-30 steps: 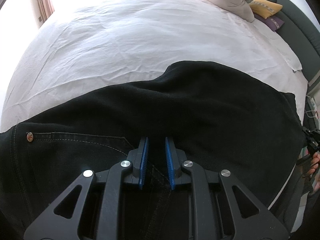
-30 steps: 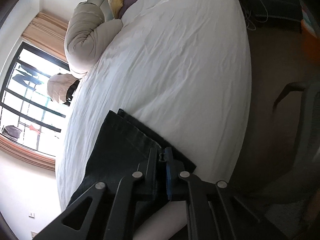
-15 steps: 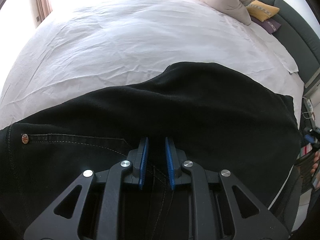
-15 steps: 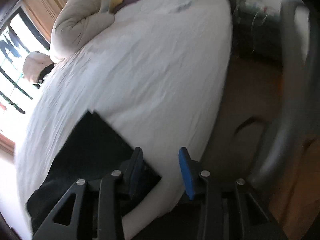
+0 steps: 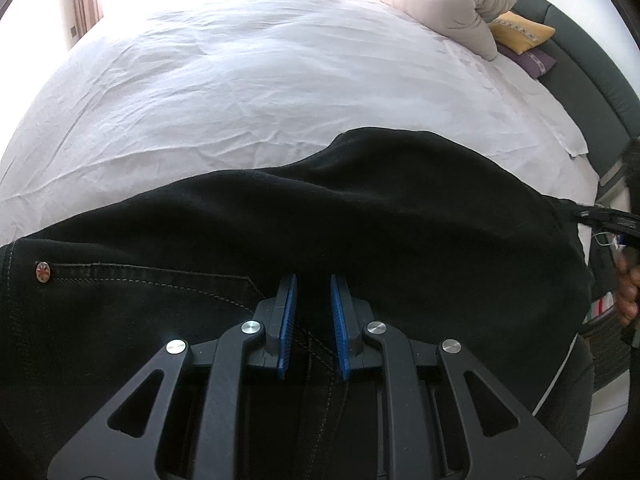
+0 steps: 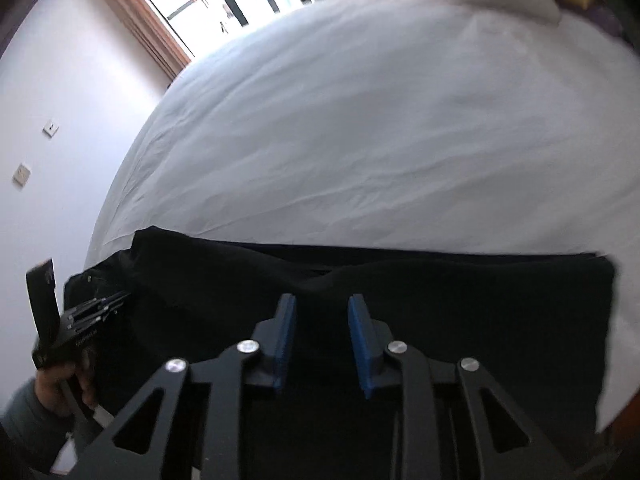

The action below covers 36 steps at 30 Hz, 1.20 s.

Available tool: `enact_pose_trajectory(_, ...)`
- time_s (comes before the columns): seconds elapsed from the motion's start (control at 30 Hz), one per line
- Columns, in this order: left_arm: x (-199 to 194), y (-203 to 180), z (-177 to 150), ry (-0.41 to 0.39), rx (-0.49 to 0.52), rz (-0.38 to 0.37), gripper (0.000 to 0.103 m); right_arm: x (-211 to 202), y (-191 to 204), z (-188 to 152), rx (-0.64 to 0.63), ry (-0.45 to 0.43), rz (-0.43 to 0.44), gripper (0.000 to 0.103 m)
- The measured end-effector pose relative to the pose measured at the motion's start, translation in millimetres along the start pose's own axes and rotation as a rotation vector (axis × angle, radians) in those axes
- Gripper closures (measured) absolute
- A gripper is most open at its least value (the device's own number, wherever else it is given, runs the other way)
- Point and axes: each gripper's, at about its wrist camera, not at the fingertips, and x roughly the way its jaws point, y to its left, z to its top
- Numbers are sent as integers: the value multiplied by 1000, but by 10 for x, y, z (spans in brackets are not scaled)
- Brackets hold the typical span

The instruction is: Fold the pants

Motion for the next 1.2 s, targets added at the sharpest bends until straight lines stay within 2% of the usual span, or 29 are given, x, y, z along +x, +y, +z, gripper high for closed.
enact_pose_trajectory(0.03,1,9,4,0,-1,-2,86,132,-64,25,21,33,28,73)
enact_pose_trajectory(0.07,0,18,8,0,-2,-3,86,197,-64,12,23,43,13,75)
enact_pose_trajectory(0.1,0,26,12,-1,-3,-4,86,289,-105,15,24,54,-23,83)
enact_pose_trajectory(0.23,-2,61,22,-5,-14,-11,86,420,-277,89,90,-21,-55,98)
enact_pose_trajectory(0.27,-4,70,22,-7,-18,-12,86,406,-281,112,91,-67,-115,102)
enact_pose_trajectory(0.33,-9,89,24,-10,-27,-13,86,424,-320,159,78,-122,-292,103)
enact_pose_trajectory(0.4,-25,90,11,-10,-28,-12,86,394,-415,168,137,-134,-323,103)
enact_pose_trajectory(0.43,-44,103,6,-11,-31,-17,86,349,-398,164,158,-140,-331,99)
enact_pose_trajectory(0.5,-51,120,-8,-15,-36,-26,86,148,-276,136,106,-178,-309,91)
enact_pose_trajectory(0.53,-47,130,-13,-16,-36,-28,86,71,-200,108,48,-184,-284,79)
enact_pose_trajectory(0.57,-51,139,-13,-17,-38,-29,86,27,-113,67,-20,-173,-264,74)
enact_pose_trajectory(0.63,-65,142,-16,-19,-42,-26,86,-7,22,-14,-131,-144,-256,72)
enact_pose_trajectory(0.67,-73,141,-18,-20,-45,-25,86,-12,62,-67,-168,-115,-221,72)
enact_pose_trajectory(0.73,-85,146,-28,-27,-51,-29,86,-32,75,-152,-194,-89,-151,71)
enact_pose_trajectory(0.77,-80,138,-31,-28,-47,-27,86,11,47,-216,-194,-74,-152,70)
enact_pose_trajectory(0.83,-73,157,-46,-34,-35,-35,86,153,-134,-286,-155,-22,-239,67)
enact_pose_trajectory(0.87,-75,176,-47,-34,-36,-47,86,182,-284,-323,-110,-34,-240,67)
enact_pose_trajectory(0.9,-84,191,-46,-32,-39,-56,86,127,-443,-359,-64,-82,-229,68)
enact_pose_trajectory(0.93,-103,228,-39,-27,-49,-70,86,81,-542,-367,-28,-105,-266,68)
enact_pose_trajectory(0.97,-118,261,-29,-24,-58,-72,86,29,-636,-369,17,-116,-355,68)
enact_pose_trajectory(1.03,-186,331,-17,-34,-78,-53,86,-103,-750,-356,88,-114,-543,59)
enact_pose_trajectory(1.07,-217,360,-14,-39,-88,-47,86,-185,-741,-344,107,-121,-559,59)
enact_pose_trajectory(1.1,-267,388,-11,-45,-101,-50,86,-239,-639,-314,109,-149,-514,59)
enact_pose_trajectory(1.13,-331,417,-15,-59,-109,-51,86,-313,-434,-280,81,-188,-416,59)
enact_pose_trajectory(1.17,-378,433,-19,-69,-109,-48,86,-324,-248,-247,51,-203,-348,59)
enact_pose_trajectory(1.2,-444,464,-40,-78,-108,-36,86,-284,25,-205,5,-201,-239,59)
